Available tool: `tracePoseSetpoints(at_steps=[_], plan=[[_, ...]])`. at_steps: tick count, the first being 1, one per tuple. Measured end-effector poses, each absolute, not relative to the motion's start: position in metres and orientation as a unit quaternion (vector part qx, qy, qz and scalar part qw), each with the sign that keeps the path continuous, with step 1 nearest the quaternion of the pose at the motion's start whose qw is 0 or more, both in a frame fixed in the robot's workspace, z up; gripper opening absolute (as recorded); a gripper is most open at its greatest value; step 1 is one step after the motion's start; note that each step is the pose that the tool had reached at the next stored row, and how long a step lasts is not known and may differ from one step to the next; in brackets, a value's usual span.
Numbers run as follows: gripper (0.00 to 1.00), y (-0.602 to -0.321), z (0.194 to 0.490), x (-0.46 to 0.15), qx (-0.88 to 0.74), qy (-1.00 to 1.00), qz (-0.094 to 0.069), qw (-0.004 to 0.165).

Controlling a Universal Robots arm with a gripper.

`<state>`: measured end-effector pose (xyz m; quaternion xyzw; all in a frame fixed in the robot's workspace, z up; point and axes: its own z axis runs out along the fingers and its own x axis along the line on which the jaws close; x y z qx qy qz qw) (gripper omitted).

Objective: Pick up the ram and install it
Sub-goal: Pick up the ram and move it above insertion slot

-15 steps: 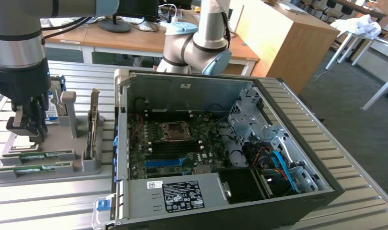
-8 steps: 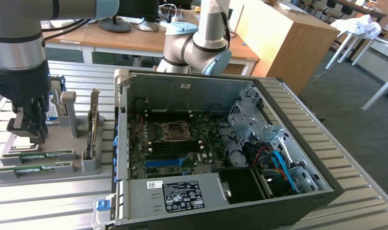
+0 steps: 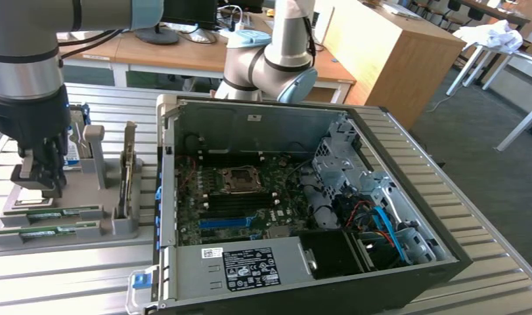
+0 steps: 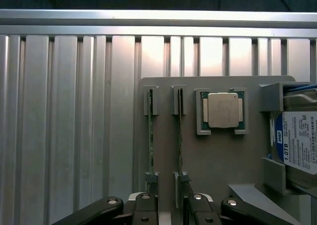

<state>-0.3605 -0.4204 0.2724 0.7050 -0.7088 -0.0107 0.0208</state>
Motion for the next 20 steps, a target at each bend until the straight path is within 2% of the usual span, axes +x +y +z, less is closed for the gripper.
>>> tracePoseSetpoints(at_steps=[20], plan=[[0.30, -0.420, 0.261, -0.360, 0.705, -0.709, -0.011, 0.021]])
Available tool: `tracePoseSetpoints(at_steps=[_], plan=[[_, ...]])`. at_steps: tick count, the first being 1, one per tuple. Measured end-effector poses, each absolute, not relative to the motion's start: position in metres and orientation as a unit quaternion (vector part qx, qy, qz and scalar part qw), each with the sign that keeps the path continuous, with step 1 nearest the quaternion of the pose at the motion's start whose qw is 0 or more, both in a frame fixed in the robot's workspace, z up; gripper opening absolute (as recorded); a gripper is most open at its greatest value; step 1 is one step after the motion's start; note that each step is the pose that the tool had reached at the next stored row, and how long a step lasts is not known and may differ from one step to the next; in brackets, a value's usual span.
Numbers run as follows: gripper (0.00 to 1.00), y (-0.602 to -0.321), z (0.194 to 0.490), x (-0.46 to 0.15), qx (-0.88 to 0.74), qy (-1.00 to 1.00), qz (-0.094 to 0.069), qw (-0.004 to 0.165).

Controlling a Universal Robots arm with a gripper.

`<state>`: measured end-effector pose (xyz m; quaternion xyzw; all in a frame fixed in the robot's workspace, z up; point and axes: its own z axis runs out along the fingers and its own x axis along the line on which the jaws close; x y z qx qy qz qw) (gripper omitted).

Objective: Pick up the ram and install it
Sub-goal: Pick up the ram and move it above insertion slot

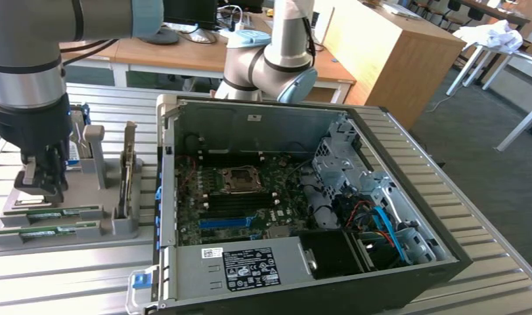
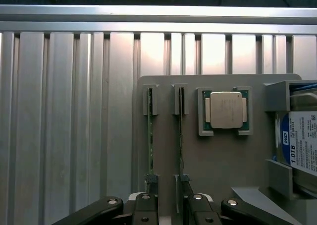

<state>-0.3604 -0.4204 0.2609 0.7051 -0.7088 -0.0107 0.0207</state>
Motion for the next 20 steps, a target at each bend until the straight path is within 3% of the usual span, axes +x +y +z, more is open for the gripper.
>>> tracePoseSetpoints(at_steps=[20], plan=[[0.30, -0.420, 0.248, -0.360, 0.705, -0.709, -0.011, 0.021]])
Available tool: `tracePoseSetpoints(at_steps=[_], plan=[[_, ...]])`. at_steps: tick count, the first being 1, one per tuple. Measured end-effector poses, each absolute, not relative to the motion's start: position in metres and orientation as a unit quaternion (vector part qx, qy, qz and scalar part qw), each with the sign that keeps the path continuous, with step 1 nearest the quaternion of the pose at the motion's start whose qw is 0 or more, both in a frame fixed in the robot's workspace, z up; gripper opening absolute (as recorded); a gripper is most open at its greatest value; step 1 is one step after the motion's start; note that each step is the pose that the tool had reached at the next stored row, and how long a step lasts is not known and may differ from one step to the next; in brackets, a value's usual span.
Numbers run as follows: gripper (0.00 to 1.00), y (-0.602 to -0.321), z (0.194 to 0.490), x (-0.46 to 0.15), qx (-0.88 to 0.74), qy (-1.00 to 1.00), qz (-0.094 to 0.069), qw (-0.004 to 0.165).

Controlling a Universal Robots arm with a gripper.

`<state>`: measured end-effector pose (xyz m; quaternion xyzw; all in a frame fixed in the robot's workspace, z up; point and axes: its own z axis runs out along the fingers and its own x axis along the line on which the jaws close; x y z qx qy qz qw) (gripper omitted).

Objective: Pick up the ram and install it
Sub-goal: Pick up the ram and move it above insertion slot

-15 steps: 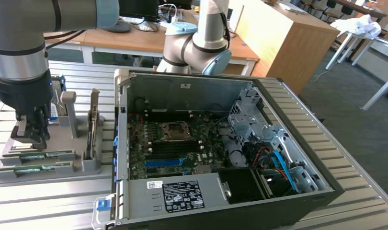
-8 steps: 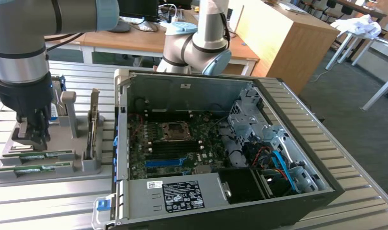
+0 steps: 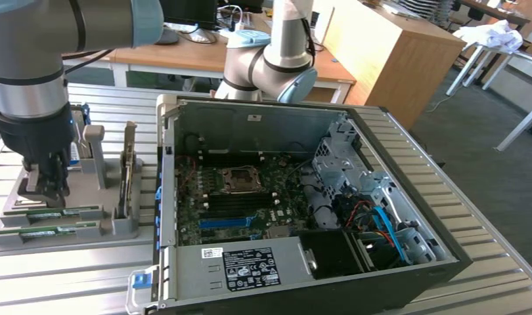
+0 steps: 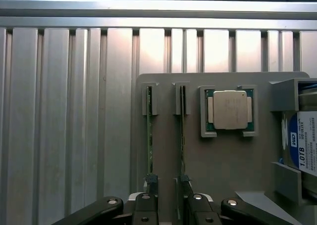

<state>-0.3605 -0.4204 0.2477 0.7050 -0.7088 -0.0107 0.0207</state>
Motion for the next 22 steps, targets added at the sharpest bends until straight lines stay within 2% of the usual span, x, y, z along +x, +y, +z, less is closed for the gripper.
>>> tracePoseSetpoints(at_steps=[22], plan=[[0.30, -0.4204, 0.2387, -0.3605, 0.706, -0.708, -0.009, 0.019]])
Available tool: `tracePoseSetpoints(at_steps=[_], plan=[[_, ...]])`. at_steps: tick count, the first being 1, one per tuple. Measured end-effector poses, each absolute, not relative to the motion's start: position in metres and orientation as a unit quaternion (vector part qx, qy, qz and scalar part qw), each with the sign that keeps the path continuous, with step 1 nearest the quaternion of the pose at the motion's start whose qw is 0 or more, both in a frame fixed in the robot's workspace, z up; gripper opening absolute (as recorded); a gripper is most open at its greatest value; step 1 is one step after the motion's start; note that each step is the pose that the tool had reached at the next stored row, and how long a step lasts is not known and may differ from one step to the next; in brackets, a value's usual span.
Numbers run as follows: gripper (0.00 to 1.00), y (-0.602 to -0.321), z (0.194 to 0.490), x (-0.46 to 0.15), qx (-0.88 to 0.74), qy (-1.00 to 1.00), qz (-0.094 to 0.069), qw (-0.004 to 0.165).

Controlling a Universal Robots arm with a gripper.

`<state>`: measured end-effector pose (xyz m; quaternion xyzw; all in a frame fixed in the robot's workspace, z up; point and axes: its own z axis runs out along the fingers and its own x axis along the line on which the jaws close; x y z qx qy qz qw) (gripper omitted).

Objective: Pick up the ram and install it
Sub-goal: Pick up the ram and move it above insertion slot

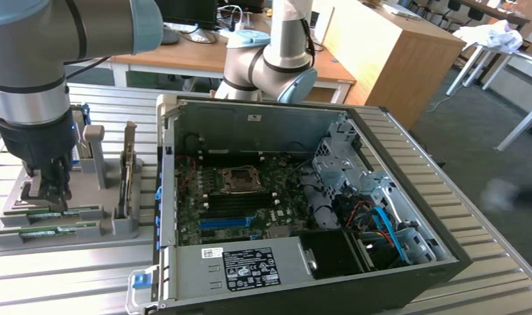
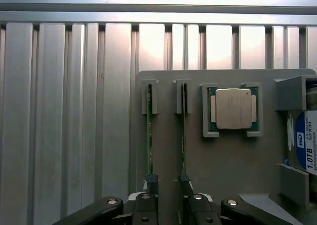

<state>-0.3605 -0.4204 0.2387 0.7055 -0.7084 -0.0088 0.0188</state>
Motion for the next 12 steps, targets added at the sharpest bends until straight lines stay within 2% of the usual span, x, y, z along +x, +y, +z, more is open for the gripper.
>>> tracePoseSetpoints(at_steps=[12], plan=[[0.30, -0.4220, 0.2378, -0.3611, 0.706, -0.708, -0.007, 0.017]])
